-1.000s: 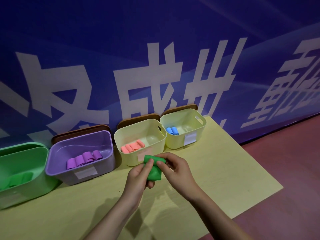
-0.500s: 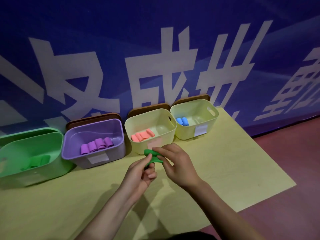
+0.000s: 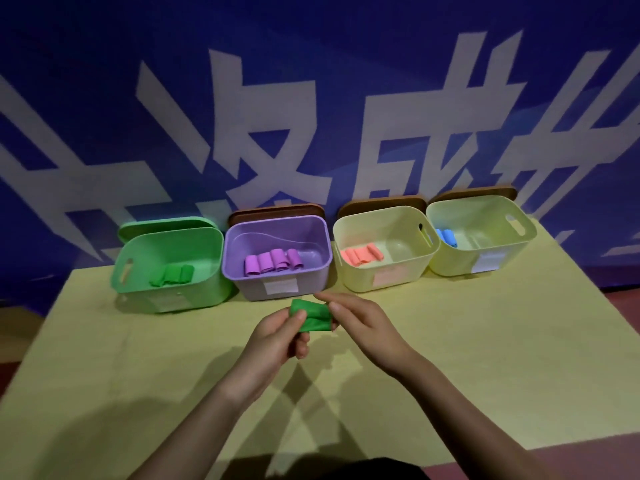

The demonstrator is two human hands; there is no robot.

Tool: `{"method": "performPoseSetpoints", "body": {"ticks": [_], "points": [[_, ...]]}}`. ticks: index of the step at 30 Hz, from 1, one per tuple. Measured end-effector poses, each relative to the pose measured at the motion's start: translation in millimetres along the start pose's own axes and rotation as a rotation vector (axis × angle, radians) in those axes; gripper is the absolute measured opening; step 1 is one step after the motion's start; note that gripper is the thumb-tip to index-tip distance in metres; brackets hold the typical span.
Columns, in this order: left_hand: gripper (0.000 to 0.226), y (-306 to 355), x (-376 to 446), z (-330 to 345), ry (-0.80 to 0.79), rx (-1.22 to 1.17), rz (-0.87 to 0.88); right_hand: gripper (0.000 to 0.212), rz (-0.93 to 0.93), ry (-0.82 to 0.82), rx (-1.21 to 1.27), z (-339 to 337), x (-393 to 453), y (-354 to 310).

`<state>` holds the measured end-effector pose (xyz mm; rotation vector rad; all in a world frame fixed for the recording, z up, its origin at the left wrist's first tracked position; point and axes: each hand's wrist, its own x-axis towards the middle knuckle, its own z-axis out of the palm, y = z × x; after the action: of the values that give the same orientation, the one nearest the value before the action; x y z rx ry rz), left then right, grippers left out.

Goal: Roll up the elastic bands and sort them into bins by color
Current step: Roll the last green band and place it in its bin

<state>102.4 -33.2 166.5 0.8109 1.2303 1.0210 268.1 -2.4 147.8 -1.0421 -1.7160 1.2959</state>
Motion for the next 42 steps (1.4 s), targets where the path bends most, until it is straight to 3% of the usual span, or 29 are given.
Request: {"method": "performPoseSetpoints", "body": {"ticks": [6,10,13,20,24,27,30,33,37,42], "points": [[0.020,8.3,-8.7,-60.9,-0.014,0.193,0.135,0.025,0.116,-0.093,0.210,51.8,24.9,-14.6],[0.023,1.8,-13.3,-83.9,0.108,0.091,0.202,0.025,0.168,-0.010,0.360,86.2,37.3,-21.8],[0.018,0.2,-14.7,-92.6,0.188,-0.003,0.233,0.014,0.178,-0.049,0.459,107.9,48.0,-28.2],[0.018,25.4,-11.6,-152.1,0.057,0.131,0.283,0.022,0.195,-0.099,0.488,146.8,78.5,-40.9],[0.010,33.0,-4.7,-180.8,0.015,0.161,0.270,0.015,0.121,-0.030,0.281,170.3,86.4,-45.1],[0.027,32.3,-2.4,-191.1,0.024,0.157,0.262,0.010,-0.055,0.104,0.026,187.5,83.7,-46.1],[0.011,28.8,-1.9,-195.9,0.031,0.124,0.239,0.006,-0.284,0.196,-0.295,196.8,81.0,-44.7],[0.020,24.6,0.1,-200.1,0.058,0.058,0.172,0.017,-0.407,0.210,-0.534,200.7,85.6,-42.2],[0.025,21.9,3.5,-208.1,0.054,-0.071,0.082,0.012,-0.448,0.164,-0.685,205.4,95.8,-34.3],[0.021,22.2,6.4,-226.4,0.018,-0.193,-0.004,0.013,-0.445,0.117,-0.667,210.0,103.8,-24.2]]}}
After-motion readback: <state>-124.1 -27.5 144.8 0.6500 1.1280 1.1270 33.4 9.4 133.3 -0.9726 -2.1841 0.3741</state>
